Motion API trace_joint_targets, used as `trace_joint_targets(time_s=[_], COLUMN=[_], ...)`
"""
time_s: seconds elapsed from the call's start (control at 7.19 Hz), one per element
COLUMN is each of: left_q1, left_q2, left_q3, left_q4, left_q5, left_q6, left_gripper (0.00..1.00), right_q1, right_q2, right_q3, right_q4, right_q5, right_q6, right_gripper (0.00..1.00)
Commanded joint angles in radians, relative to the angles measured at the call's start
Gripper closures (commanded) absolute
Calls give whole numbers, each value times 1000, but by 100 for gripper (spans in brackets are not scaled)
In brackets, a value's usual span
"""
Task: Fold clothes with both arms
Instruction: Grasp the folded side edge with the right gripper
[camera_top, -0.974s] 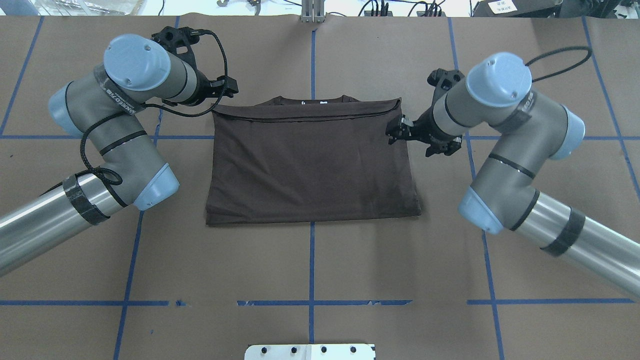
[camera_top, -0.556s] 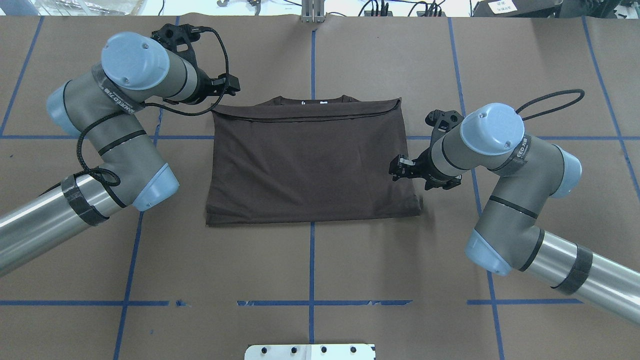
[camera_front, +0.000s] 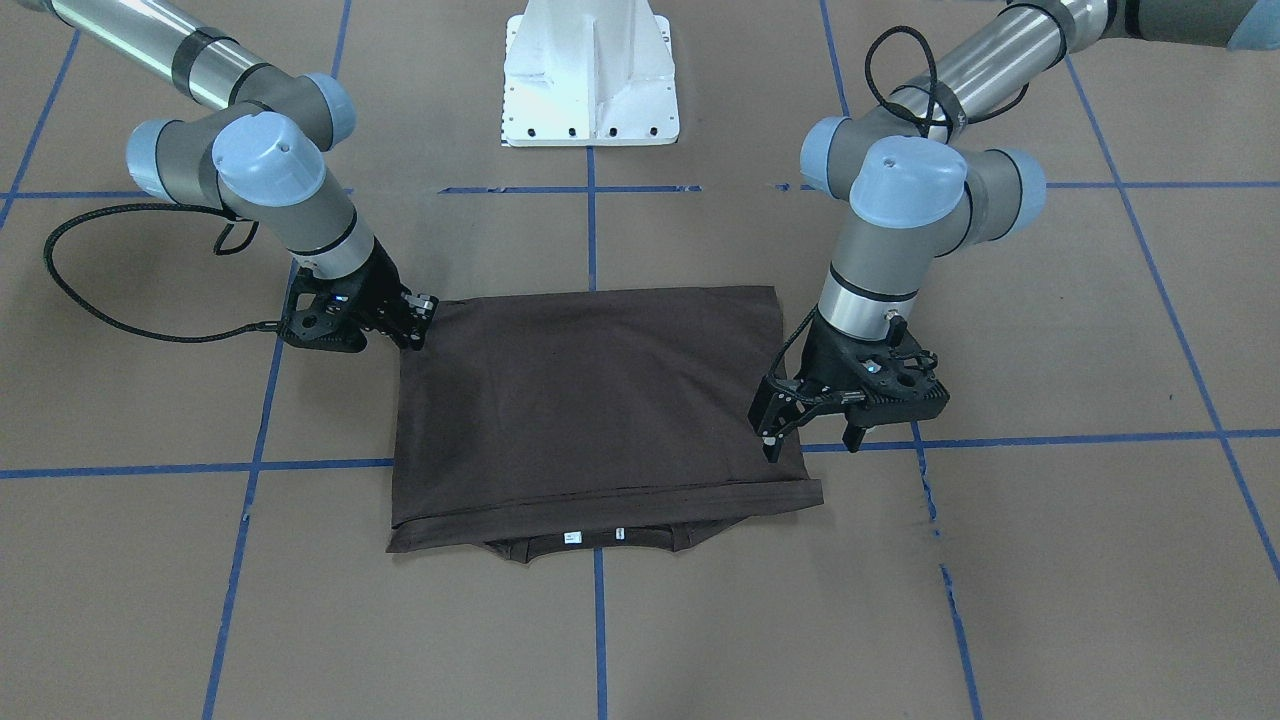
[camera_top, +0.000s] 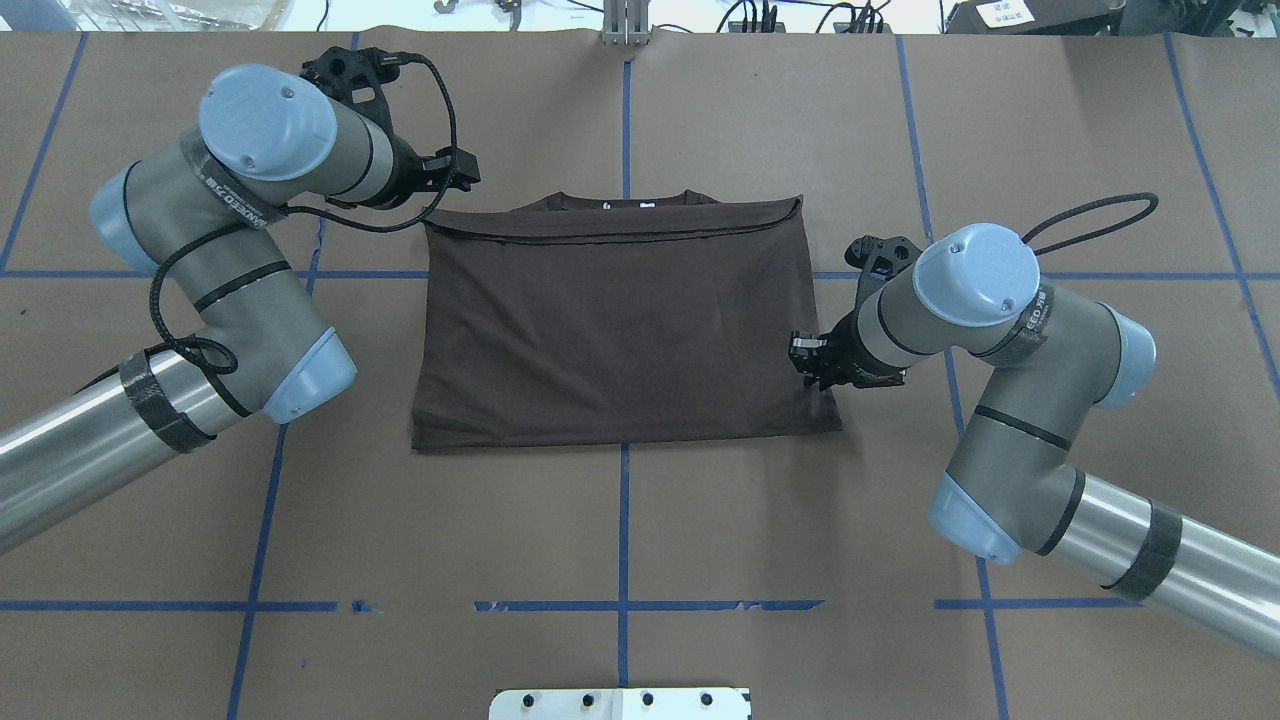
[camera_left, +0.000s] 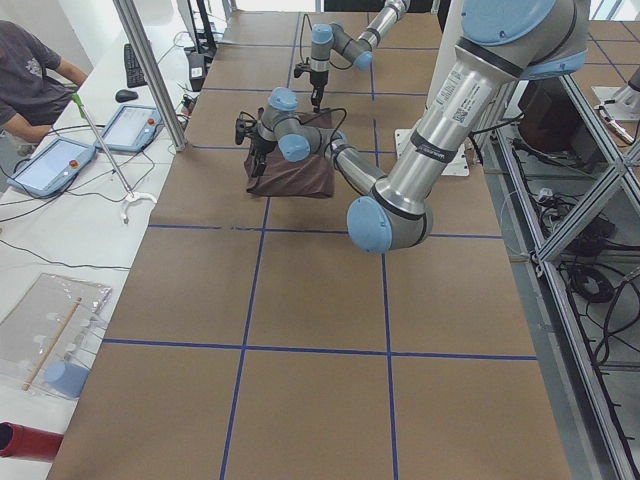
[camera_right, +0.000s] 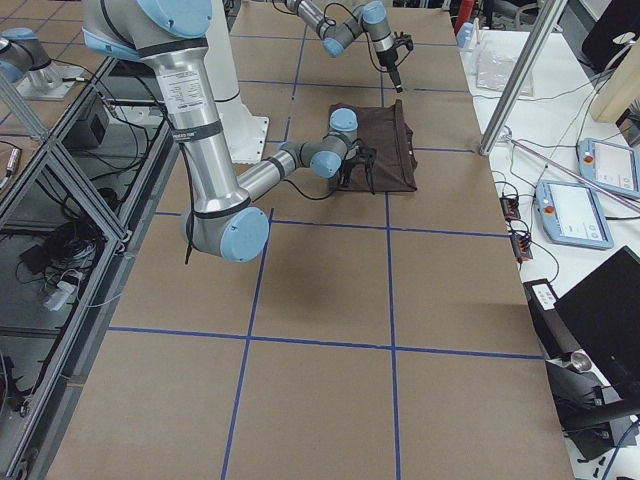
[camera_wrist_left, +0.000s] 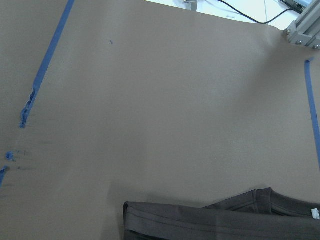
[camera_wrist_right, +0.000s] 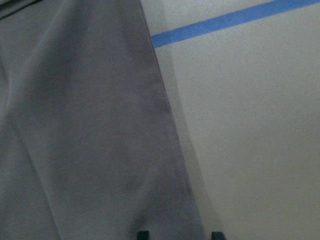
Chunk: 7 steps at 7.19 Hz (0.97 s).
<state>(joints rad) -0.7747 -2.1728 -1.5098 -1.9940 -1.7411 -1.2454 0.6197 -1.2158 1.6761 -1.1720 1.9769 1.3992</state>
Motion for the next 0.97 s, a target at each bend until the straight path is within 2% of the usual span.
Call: trace_joint_targets(time_s=[0.0, 0.28, 0.42, 0.56, 0.7, 0.83], left_q1=[0, 0, 0, 0, 0, 0], left_q2=[1, -1, -1, -2, -2, -4], left_q3=[-1, -1, -1, -1, -1, -1], left_q4=[-2, -2, -2, -2, -2, -2], left_q5=[0, 0, 0, 0, 0, 0], left_q6=[1, 1, 1, 0, 0, 0], left_gripper=[0, 0, 0, 0, 0, 0], right_q1=[2, 3, 2, -3, -3, -3], right_q2=[-1, -33, -28, -28, -28, -27], right_q3=[5, 55, 56, 45, 36, 33], right_q4=[0, -1, 0, 0, 2, -1], right_q5=[14, 43, 46, 42, 37, 33], right_q6=[-11, -11, -11, -12, -13, -13], right_gripper=[100, 100, 84, 44, 20, 12])
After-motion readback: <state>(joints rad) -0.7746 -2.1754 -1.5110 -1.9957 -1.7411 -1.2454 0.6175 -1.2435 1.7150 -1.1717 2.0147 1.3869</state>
